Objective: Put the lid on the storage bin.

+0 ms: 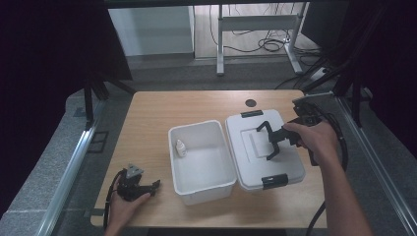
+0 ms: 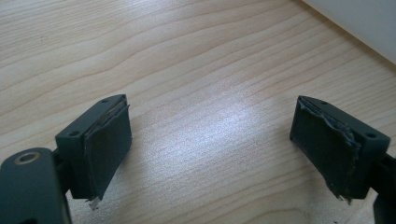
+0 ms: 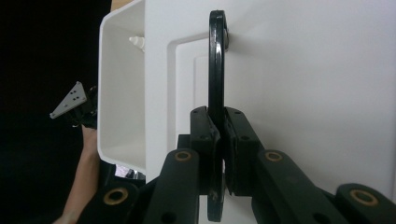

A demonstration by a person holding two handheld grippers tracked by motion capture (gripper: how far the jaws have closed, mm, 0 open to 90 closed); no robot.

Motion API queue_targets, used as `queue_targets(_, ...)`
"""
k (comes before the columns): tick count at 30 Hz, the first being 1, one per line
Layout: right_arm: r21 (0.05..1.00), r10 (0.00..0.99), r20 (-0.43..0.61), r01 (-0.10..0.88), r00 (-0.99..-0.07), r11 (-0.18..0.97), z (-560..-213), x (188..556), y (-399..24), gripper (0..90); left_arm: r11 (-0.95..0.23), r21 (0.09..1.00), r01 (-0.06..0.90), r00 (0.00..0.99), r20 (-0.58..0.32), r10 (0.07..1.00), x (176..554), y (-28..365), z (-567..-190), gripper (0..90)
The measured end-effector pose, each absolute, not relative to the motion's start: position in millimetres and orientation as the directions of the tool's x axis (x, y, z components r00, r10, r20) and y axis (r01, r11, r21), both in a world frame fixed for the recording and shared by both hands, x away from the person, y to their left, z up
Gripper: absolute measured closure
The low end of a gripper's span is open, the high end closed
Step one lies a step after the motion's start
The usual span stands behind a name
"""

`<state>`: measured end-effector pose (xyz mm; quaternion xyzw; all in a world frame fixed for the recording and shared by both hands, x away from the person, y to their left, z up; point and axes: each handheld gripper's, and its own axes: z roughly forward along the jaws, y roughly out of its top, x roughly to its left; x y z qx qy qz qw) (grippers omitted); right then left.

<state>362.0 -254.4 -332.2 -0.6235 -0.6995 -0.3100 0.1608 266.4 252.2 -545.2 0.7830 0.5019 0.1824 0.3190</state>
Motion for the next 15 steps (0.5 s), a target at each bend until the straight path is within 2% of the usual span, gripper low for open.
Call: queue_targets(15, 0.262, 0.757, 0.620, 0.964, -0.205, 0.046, -320.3, 360.5, -240.9, 83.3, -0.293, 0.682, 0.670, 0.430, -0.034, 0.902, 266.4, 252.2, -545.1, 12.5)
